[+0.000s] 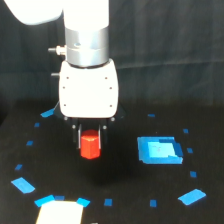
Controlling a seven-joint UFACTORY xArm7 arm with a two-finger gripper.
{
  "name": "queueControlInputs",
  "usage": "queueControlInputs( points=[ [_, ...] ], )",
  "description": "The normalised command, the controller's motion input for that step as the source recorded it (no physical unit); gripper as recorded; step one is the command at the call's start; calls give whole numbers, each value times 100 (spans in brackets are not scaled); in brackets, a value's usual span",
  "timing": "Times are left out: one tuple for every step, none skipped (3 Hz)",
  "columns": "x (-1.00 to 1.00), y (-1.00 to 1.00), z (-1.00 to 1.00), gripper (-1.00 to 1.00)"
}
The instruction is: Pick up the red object from the table
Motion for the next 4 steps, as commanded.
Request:
queueControlInputs(
  points=[
    [11,99,100,-67],
    [31,-100,-12,-100],
    [-23,-21,-66,-100],
    [28,-46,-39,-100]
  ],
)
